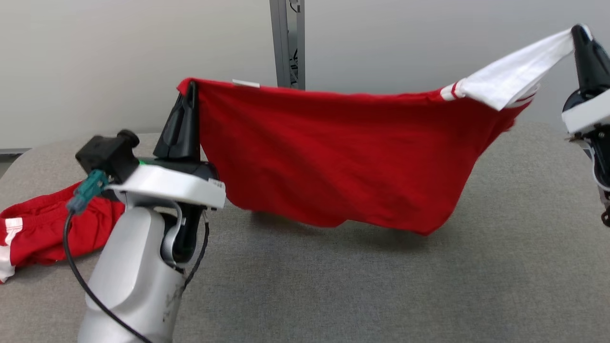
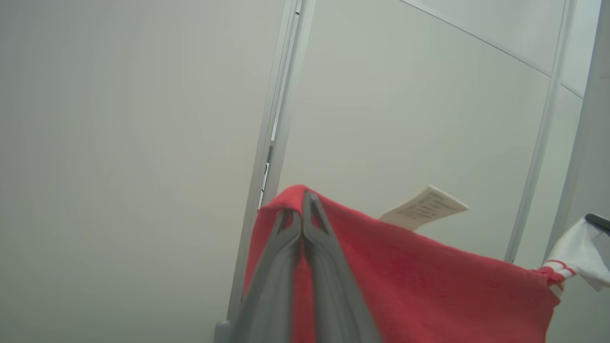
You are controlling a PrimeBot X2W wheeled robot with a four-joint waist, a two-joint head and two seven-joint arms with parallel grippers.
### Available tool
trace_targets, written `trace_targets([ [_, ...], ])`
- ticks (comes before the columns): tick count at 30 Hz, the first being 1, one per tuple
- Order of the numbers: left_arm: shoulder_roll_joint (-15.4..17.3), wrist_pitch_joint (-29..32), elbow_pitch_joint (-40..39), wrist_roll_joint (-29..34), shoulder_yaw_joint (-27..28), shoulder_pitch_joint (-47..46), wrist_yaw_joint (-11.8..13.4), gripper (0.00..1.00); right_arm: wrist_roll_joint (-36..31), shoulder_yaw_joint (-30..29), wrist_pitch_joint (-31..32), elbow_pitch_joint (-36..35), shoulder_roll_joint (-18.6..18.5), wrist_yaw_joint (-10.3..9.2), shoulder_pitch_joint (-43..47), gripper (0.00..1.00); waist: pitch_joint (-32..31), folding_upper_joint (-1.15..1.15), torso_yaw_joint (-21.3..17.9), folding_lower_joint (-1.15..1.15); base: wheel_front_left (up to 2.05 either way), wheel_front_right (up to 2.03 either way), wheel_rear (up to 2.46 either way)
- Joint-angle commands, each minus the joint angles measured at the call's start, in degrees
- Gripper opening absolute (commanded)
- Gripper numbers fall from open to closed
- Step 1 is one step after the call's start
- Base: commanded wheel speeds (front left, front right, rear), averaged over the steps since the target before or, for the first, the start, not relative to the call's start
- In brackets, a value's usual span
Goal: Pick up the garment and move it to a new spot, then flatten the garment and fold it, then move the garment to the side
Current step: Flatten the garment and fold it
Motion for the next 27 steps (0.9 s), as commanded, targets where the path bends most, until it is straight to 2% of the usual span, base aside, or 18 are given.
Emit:
trace_targets([
  [1, 0.33, 0.51, 1.16, 0.2, 0.07, -2.09, 0.5, 0.0, -0.88, -0.41, 0.59, 0.13, 0.45, 0.03, -1.31, 0.0, -0.35, 0.0, -0.07, 0.0, 0.0, 0.0, 0.0],
  [6, 0.92, 4.57, 6.34, 0.12, -0.69, -9.38, 0.2, 0.0, -5.84, -1.95, 3.4, 1.77, 2.37, 0.02, -6.87, 0.0, -1.19, 0.0, -0.33, 0.0, 0.0, 0.0, 0.0],
  [11, 1.35, 14.14, 10.76, -1.44, -3.54, -13.85, -1.57, 0.0, -11.6, -4.35, 5.8, 3.41, 3.74, 0.03, -10.12, 0.0, -0.95, 0.0, 0.37, 0.0, 0.0, 0.0, 0.0],
  [17, 2.22, 18.36, 14.16, -2.65, -4.13, -19.57, -2.29, 0.0, -16.49, -6.61, 9.74, 3.37, 5.49, 0.03, -14.0, 0.0, 1.67, 0.0, 0.58, 0.0, 0.0, 0.0, 0.0],
  [21, 3.12, 20.66, 16.12, -3.23, -3.34, -26.12, -2.05, 0.0, -18.26, -7.93, 12.7, 3.4, 6.29, 0.03, -18.85, 0.0, 7.32, 0.0, 0.26, 0.0, 0.0, 0.0, 0.0],
  [24, 4.08, 22.51, 17.81, -1.78, -3.9, -33.18, -1.69, 0.0, -17.11, -9.27, 15.72, 3.87, 7.32, 0.03, -24.92, 0.0, 14.49, 0.0, -0.33, 0.0, 0.0, 0.0, 0.0],
  [27, 4.62, 22.22, 19.96, -0.74, -3.87, -41.17, -1.2, 0.0, -18.82, -8.65, 13.88, 4.42, 7.29, 0.03, -32.12, 0.0, 20.96, 0.0, -1.06, 0.0, 0.0, 0.0, 0.0],
])
